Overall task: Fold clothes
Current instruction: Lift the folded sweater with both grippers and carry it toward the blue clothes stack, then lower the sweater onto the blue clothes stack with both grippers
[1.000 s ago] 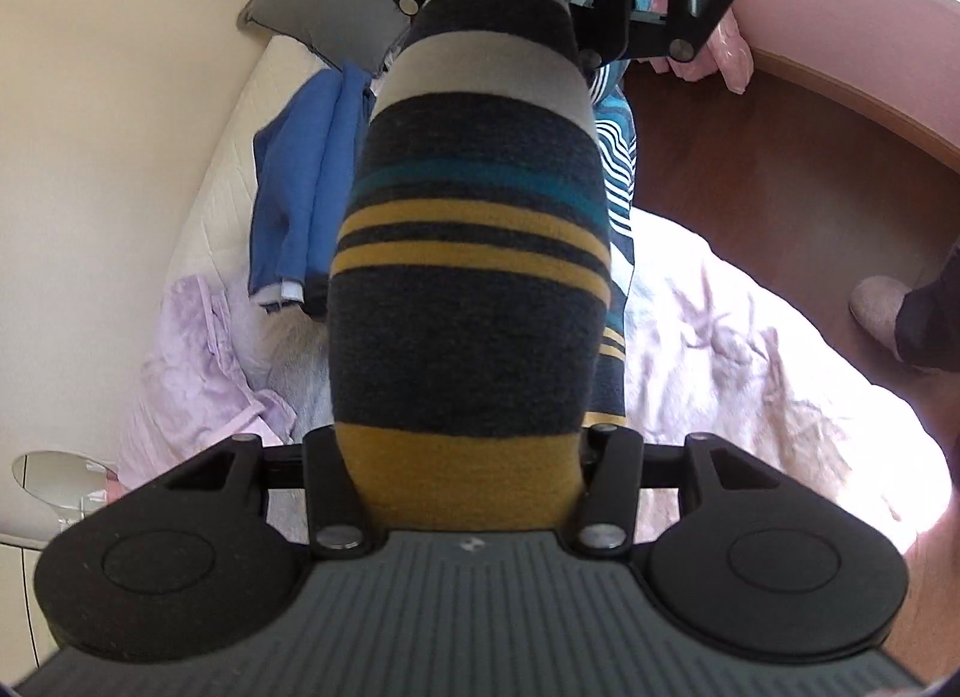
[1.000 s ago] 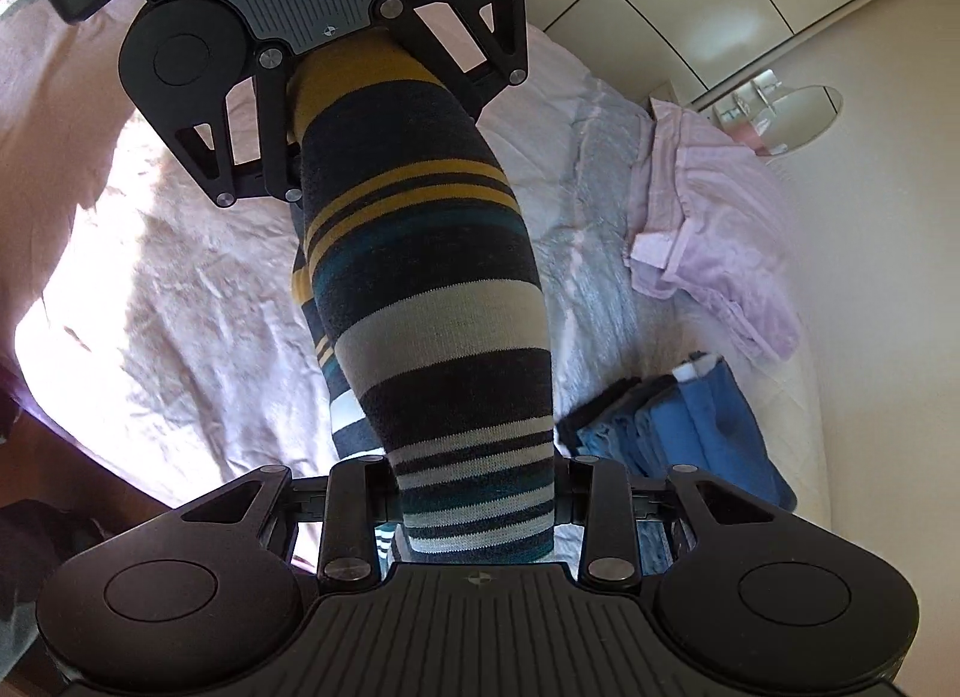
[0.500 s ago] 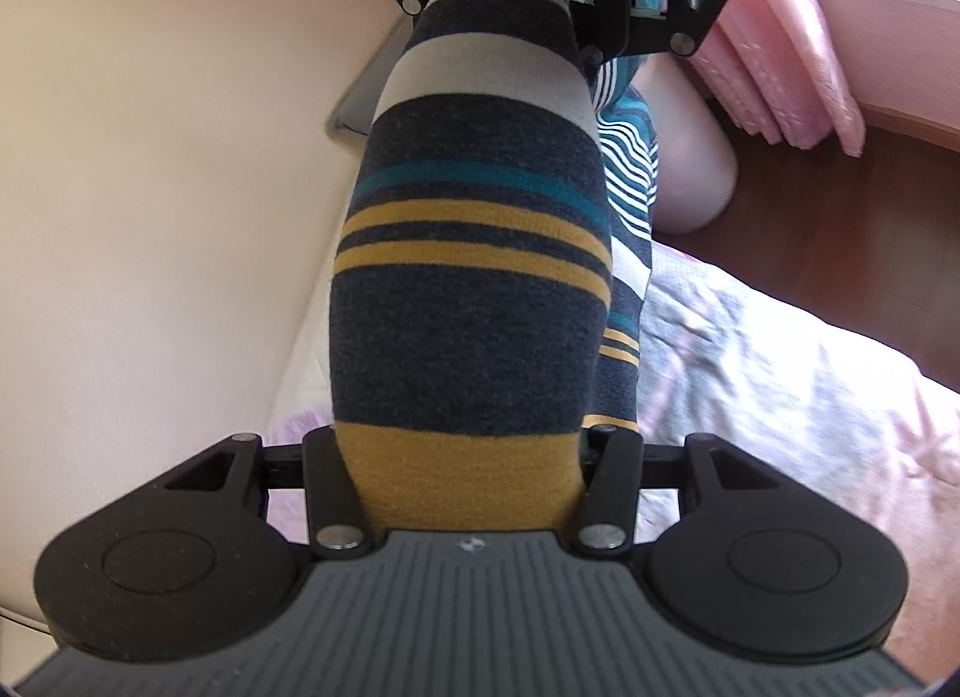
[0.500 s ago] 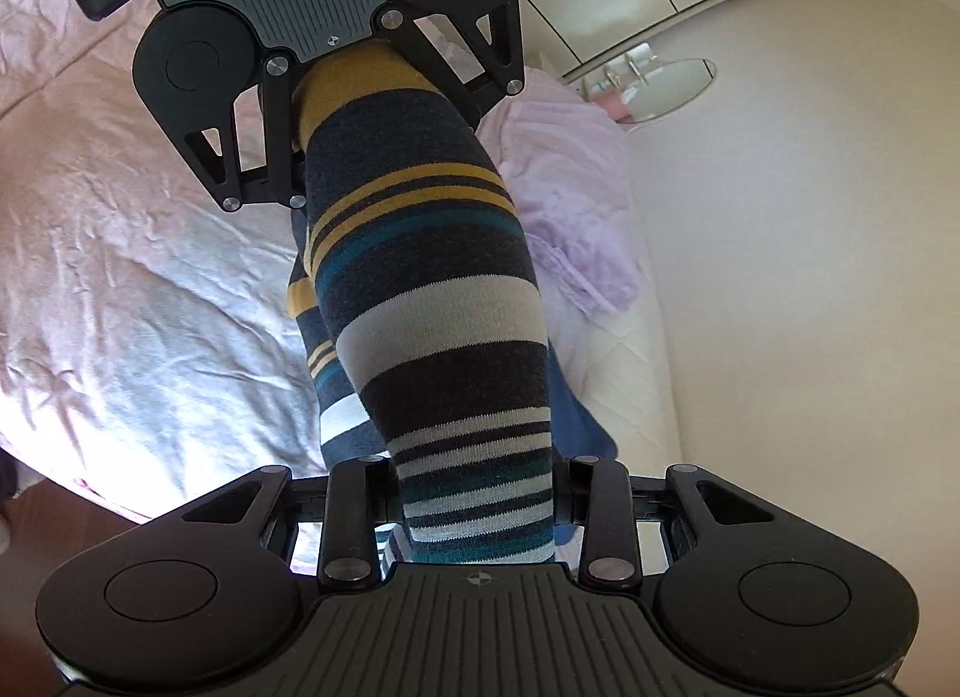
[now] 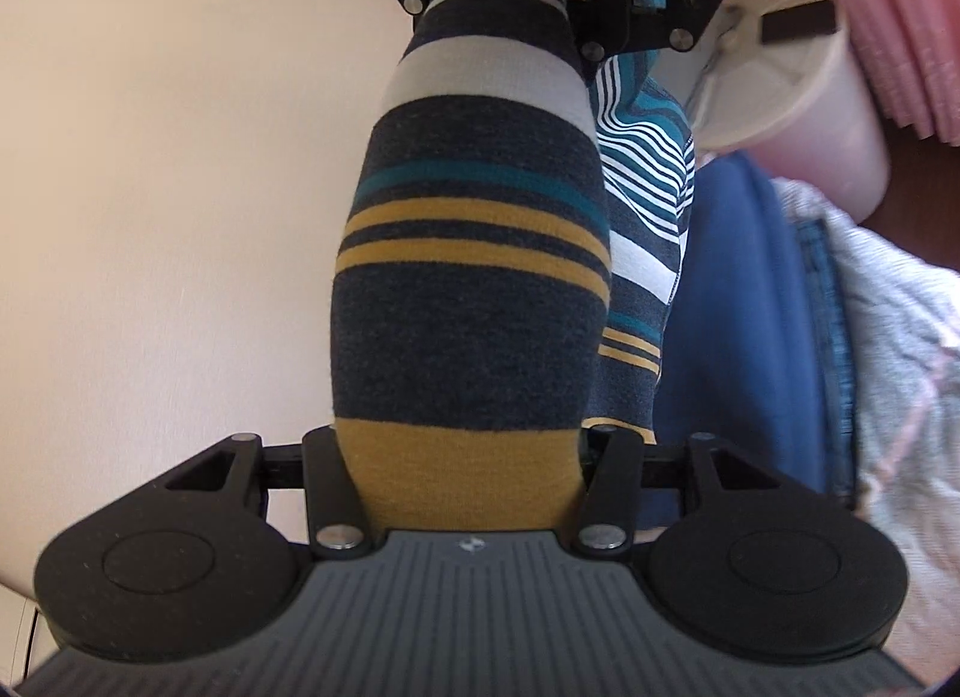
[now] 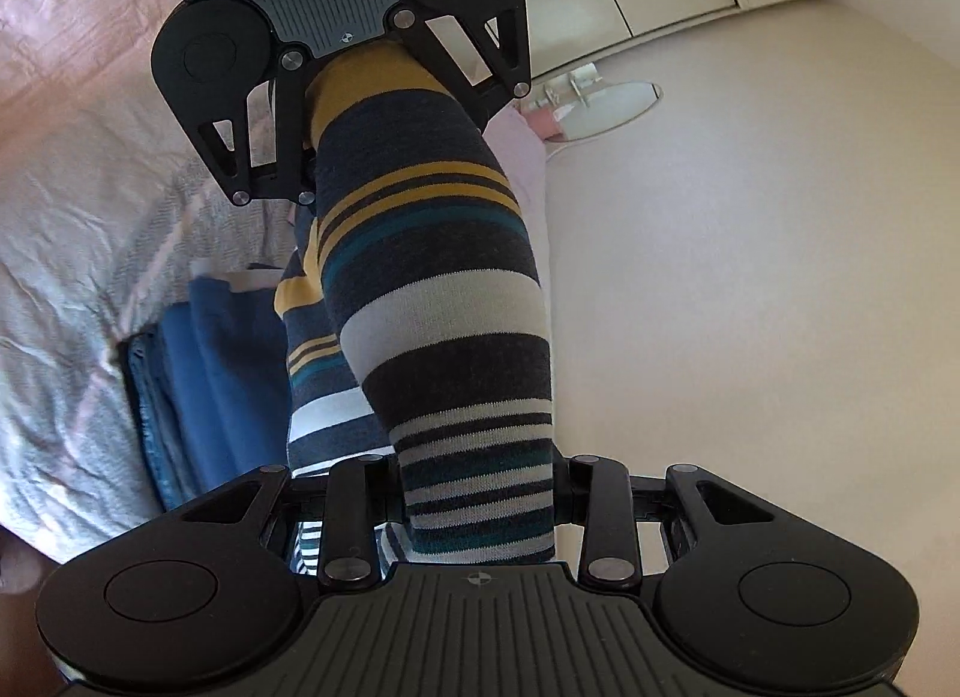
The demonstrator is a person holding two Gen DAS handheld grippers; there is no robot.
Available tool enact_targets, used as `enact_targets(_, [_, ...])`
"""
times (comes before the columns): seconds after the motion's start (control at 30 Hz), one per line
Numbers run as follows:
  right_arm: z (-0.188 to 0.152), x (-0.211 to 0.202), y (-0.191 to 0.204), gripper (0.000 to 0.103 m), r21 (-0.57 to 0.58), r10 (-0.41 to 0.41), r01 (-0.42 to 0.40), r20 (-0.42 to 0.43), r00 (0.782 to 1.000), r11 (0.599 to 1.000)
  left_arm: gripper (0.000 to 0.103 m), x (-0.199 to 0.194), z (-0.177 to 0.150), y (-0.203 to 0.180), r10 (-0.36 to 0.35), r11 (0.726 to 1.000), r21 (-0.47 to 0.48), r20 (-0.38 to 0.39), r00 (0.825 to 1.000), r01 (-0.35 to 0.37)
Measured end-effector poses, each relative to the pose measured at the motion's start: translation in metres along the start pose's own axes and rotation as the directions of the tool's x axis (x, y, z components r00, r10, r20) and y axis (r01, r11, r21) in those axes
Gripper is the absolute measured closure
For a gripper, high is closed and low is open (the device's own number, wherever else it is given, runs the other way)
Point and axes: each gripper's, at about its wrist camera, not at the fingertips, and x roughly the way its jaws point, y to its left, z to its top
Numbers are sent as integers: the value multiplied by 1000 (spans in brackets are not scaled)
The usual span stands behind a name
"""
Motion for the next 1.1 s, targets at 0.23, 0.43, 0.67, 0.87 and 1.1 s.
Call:
enact_targets(0.23, [-45, 98, -30, 69, -76, -26, 37, 139, 990, 996, 57, 94, -3, -9, 90, 993, -69, -106, 990, -98])
enact_targets(0.43, [-95, 161, 57, 69, -128, 159, -141, 144, 977, 982, 56, 149, -35, -127, -74, 994, -88, -171, 983, 60])
enact_targets(0.67, [-121, 151, 78, 65, -112, 195, -180, 146, 970, 977, 46, 137, -48, -147, -34, 999, -45, -148, 988, 28])
enact_targets(0.87, [-127, 142, 67, 65, -107, 200, -189, 101, 975, 976, 45, 119, -57, -146, -17, 1000, -16, -124, 992, 15])
enact_targets(1.1, [-119, 140, 56, 70, -44, 231, -229, 57, 971, 972, 48, 121, -74, -154, -22, 999, -30, -109, 994, 19])
